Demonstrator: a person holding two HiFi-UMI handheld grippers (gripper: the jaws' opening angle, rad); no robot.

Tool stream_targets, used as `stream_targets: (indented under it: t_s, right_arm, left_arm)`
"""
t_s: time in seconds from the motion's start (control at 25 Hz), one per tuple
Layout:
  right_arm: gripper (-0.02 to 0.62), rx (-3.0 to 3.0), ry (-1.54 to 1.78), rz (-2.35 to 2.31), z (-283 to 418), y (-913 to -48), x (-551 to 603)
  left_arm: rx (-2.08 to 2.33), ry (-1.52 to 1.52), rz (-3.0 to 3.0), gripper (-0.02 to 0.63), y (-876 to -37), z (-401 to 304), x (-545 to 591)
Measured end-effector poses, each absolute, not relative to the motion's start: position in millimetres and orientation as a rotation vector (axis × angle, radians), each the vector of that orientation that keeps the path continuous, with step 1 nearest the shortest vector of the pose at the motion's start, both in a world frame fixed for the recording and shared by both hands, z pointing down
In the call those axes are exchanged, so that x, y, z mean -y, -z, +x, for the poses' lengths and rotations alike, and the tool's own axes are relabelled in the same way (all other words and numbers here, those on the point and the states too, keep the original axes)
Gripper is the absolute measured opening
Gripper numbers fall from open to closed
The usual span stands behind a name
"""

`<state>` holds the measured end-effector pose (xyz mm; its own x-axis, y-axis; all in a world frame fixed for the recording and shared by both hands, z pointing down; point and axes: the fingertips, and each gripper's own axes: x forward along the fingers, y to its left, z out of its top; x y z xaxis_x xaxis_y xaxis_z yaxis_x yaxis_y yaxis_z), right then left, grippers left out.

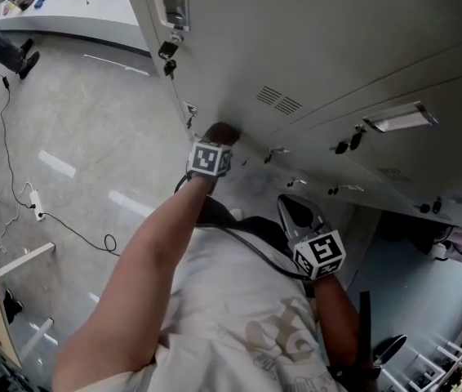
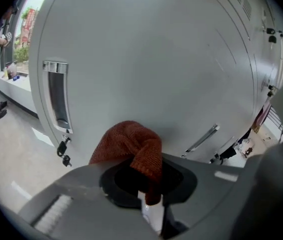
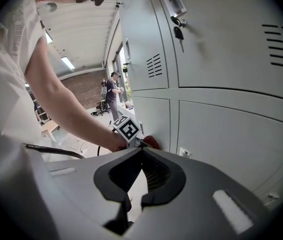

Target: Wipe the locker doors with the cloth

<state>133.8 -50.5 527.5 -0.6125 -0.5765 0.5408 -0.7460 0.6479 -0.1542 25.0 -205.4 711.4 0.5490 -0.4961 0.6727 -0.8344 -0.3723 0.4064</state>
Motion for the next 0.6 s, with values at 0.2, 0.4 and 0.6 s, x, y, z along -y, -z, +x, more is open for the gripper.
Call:
stream_targets:
  t_s: [0.2, 0.4, 0.6]
  right_arm:
    - [0.008, 2.427, -0.556, 1.058, 155, -541, 43]
    - [0.008, 2.438, -0.571, 1.073, 165, -544, 42]
    - [0.008, 2.429, -0.590, 1.097, 171, -548, 37]
  left_arm:
    - [0.995, -0.617, 2.115, 0.044, -711, 59, 195]
    - [0.887, -0.677, 2.205, 0.046, -712, 99, 182]
    - [0.786, -0.745, 2.295, 0.046, -715, 126, 166]
